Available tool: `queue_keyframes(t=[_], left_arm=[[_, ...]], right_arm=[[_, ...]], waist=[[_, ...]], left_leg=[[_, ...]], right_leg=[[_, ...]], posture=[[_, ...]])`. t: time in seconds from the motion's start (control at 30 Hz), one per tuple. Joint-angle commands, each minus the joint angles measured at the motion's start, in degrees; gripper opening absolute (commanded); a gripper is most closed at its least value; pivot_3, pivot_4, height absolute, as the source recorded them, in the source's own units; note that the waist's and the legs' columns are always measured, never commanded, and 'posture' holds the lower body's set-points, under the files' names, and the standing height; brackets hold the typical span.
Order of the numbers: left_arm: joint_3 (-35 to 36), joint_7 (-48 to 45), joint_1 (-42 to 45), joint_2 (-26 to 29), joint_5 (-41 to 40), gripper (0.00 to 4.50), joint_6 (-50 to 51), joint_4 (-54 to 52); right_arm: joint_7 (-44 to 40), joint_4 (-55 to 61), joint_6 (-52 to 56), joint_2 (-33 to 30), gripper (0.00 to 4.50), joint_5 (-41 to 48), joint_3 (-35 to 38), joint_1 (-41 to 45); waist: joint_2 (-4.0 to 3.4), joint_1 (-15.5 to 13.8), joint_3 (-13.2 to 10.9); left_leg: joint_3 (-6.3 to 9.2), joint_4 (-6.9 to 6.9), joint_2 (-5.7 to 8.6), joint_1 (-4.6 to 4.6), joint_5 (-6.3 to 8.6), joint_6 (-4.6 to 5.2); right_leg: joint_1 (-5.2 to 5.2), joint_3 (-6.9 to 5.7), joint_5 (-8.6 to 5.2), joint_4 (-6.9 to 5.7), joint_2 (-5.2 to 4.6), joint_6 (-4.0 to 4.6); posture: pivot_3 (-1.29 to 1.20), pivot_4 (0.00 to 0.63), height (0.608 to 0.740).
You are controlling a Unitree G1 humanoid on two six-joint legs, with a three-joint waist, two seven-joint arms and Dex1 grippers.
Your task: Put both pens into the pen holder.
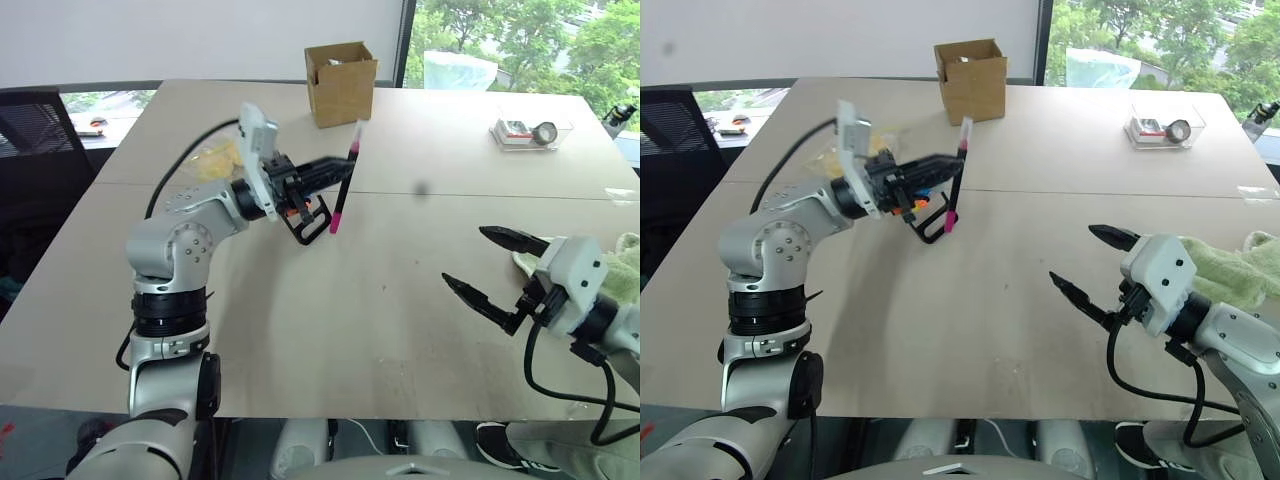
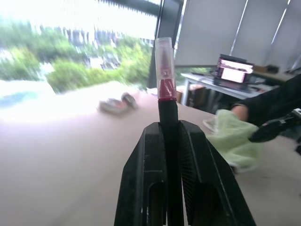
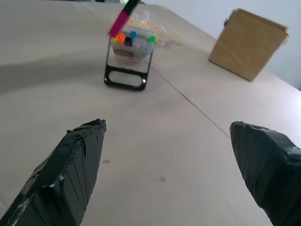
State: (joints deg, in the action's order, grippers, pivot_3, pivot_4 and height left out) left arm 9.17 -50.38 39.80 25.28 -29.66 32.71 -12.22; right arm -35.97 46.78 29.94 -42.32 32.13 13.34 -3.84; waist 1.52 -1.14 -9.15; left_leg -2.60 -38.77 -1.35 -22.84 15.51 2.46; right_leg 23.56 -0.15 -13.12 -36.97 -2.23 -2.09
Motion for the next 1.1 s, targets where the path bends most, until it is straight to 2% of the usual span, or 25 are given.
queue_keyframes(t=[0.03,0.2,0.37,0.57,0.9,1.1], left_arm=[[-3.7,2.7,-1.3,0.3,12.7,0.06,-22.9,-2.8],[-6.5,6.3,-4.1,2.6,25.6,0.06,-44.8,3.7],[-7.7,10.5,-6.2,3.4,31.9,0.06,-62.7,14.3],[-8.4,11.7,-7.7,3.2,30.4,0.06,-69.3,20.8],[-10.3,7.7,-9.5,3.7,24.8,0.06,-72.6,25.4],[-9.6,7.4,-9.3,4.9,25.9,0.06,-73.9,31.2]], right_arm=[[-1.0,-0.8,-0.1,-0.2,4.50,1.0,-1.9,3.6],[-1.7,-2.0,-0.2,0.2,4.50,1.3,-3.6,6.3],[-1.7,-2.4,-1.6,2.4,4.50,3.1,-3.9,8.3],[-1.4,-0.9,-1.4,3.4,4.50,4.9,-2.5,7.8],[-0.6,0.1,-0.6,2.5,4.50,5.6,-1.6,6.7],[-0.3,0.6,-0.2,1.9,4.50,6.0,-1.3,5.9]], waist=[[0.00,0.1,0.0],[-0.01,0.3,0.0],[-0.02,0.3,0.0],[-0.01,0.2,0.0],[-0.02,0.3,0.0],[-0.02,0.3,0.0]], left_leg=[[-0.07,0.00,0.02,0.02,0.02,0.03],[-0.04,0.00,0.00,0.01,0.02,0.04],[-0.01,0.01,-0.06,0.00,0.04,0.08],[-0.01,0.00,-0.07,-0.04,0.07,0.13],[-0.01,0.00,-0.07,0.00,0.09,0.15],[-0.03,0.00,-0.07,0.02,0.09,0.15]], right_leg=[[0.00,0.05,0.01,0.01,-0.02,0.00],[0.01,0.02,0.01,0.01,0.00,-0.01],[0.01,-0.04,0.02,0.01,0.04,-0.02],[0.02,-0.11,0.03,0.01,-0.02,-0.04],[0.01,-0.14,0.05,-0.05,-0.04,-0.07],[0.01,-0.14,0.05,-0.06,-0.02,-0.07]], posture=[[0.00,0.150,0.740],[0.00,0.150,0.740],[0.00,0.150,0.740],[0.00,0.150,0.740],[0.00,0.150,0.740],[0.00,0.150,0.740]])
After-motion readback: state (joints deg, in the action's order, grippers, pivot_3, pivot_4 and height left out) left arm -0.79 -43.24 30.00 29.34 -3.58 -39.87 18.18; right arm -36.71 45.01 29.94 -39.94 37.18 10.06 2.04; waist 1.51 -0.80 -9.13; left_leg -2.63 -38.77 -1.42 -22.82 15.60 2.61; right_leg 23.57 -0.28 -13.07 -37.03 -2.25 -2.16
